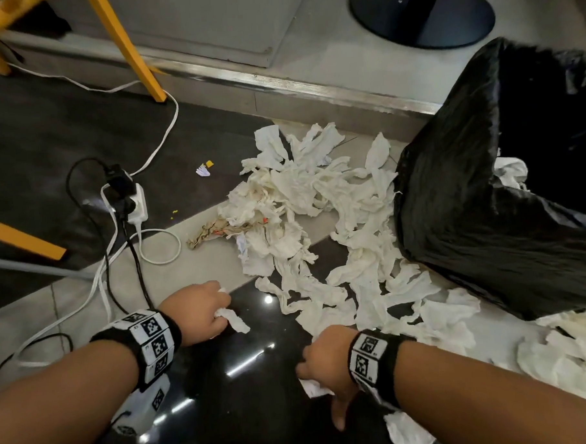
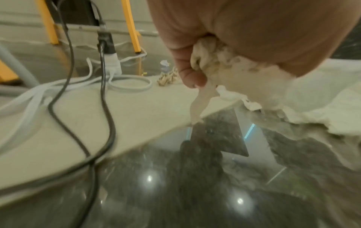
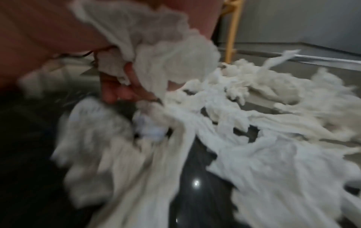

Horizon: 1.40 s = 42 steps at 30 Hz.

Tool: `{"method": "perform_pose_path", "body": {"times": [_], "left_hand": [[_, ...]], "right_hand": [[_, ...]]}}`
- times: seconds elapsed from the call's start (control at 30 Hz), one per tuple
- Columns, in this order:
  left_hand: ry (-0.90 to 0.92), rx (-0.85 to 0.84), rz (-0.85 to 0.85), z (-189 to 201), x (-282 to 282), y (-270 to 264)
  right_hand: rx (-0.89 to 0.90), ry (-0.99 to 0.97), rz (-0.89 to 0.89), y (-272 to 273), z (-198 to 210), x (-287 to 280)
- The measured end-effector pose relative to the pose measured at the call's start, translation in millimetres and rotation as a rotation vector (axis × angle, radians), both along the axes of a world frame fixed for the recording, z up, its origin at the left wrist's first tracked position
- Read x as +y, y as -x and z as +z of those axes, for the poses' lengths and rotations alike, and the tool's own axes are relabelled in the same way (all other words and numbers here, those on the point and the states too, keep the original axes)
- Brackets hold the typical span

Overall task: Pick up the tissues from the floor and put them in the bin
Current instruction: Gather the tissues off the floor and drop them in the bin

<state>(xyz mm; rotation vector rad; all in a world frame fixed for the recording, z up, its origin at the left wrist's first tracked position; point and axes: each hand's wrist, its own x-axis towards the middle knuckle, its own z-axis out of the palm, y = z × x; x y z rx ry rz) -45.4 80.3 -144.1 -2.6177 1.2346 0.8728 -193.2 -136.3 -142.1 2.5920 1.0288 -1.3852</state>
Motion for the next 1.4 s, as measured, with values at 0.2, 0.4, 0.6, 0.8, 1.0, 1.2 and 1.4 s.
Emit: {"method": "perform_pose_path", "body": {"times": [0.2, 0.4, 0.6, 0.8, 1.0, 1.2, 1.4], "left_hand": [[-0.18, -0.065, -0.013, 24, -25, -21], [-0.207, -0.036, -0.082, 68, -57, -21], [-0.04, -0.079, -0.019, 67, -70, -28], [0.108, -0.017, 0.191, 28, -63, -53], [-0.025, 0.079, 0.121, -7, -81, -73], [-0.074, 0.014, -0.031, -15, -86, -73], [0.073, 0.014, 0.002, -13, -59, -71]], "right_hand": [[0.09, 0.062, -0.015, 12, -22, -6], [0.016, -0.033, -0.308, -19, 3, 0], [0.008, -0.364, -0.972, -78, 32, -29], [-0.031, -0.52, -1.44, -90, 27, -60], [-0.168, -0.564, -1.67, -85, 21, -60], [-0.24, -0.081, -1.179, -86, 6, -22], [-0.26, 0.128, -1.009, -95, -19, 1]]}}
